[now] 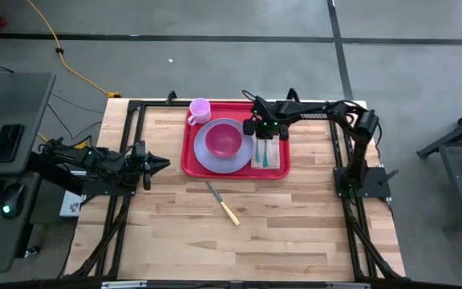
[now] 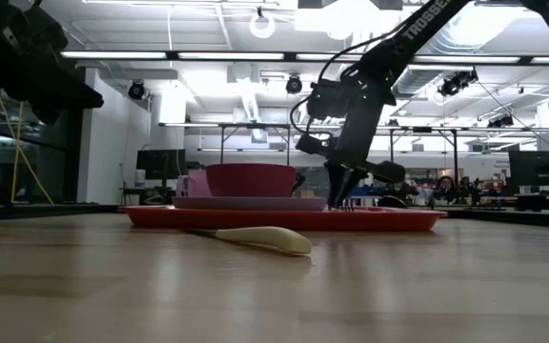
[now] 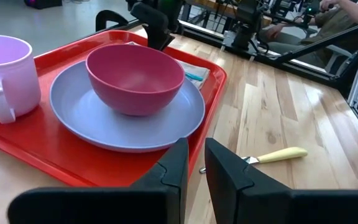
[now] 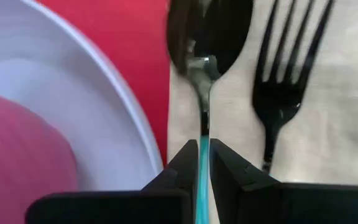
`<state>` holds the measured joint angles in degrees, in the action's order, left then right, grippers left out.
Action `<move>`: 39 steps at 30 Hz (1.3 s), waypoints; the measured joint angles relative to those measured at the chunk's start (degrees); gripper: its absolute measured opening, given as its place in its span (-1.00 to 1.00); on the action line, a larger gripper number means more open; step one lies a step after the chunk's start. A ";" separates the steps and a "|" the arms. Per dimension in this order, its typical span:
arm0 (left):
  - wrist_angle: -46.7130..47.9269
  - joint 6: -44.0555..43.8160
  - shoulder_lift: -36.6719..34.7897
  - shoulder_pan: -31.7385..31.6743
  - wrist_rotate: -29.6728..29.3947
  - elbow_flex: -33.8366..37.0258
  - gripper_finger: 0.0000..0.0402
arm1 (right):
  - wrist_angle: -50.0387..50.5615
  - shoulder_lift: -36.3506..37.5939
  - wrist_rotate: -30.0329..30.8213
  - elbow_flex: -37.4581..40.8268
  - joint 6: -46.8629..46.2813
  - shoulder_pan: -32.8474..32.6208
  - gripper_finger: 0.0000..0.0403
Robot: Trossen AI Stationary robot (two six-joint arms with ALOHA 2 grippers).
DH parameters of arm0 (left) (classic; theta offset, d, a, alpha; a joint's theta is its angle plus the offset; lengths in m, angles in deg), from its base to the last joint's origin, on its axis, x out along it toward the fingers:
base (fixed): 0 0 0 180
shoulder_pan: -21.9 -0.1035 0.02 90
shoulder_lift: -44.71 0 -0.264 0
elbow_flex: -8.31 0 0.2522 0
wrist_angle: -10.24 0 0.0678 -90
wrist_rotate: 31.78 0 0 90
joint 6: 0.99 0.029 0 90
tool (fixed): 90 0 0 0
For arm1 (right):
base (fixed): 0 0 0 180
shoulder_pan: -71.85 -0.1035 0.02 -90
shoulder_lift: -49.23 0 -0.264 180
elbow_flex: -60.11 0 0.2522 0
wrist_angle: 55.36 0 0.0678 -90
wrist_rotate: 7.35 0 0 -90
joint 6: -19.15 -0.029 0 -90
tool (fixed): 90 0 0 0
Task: Set up tray
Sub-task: Put the blue spoon to the left of the blue fork on the light pink napkin, then put the yellow knife to the right of the blue fork on the light pink napkin
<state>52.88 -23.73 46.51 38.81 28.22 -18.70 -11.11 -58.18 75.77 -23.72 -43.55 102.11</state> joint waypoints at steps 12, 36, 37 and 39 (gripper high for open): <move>0.02 -0.02 0.00 0.00 -0.13 0.00 -0.57 | 0.54 0.00 0.07 0.00 0.15 0.58 -0.84; 4.68 -4.56 0.02 0.00 7.03 -0.02 -0.57 | 16.27 11.55 -10.20 0.00 4.18 -1.14 -0.96; 4.85 -4.74 0.02 0.00 7.33 -0.02 -0.57 | 16.60 12.78 -10.21 0.00 4.15 -1.81 -0.96; 4.70 -4.76 0.03 0.00 8.36 -0.02 -0.57 | 16.74 15.51 -10.15 0.00 3.91 -3.25 -0.96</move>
<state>57.59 -28.49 46.54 38.81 36.58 -18.73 5.63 -42.67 65.62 -23.72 -39.64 98.85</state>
